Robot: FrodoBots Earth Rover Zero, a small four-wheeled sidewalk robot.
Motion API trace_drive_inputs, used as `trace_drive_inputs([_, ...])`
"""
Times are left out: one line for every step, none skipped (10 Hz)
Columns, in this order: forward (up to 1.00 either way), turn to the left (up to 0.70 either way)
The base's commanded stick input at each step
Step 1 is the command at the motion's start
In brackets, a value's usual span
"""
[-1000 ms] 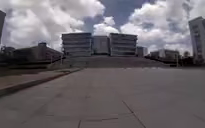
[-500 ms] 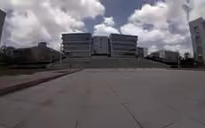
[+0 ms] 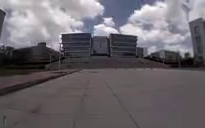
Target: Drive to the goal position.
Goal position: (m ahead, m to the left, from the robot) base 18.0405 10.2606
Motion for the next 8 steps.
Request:
trace_drive_inputs([0.70,0.00])
trace_drive_inputs([0.70,0.00])
trace_drive_inputs([0.70,0.00])
trace_drive_inputs([0.70,0.00])
trace_drive_inputs([0.70,0.00])
trace_drive_inputs([0.70,0.00])
trace_drive_inputs([0.70,0.00])
trace_drive_inputs([0.70,0.00])
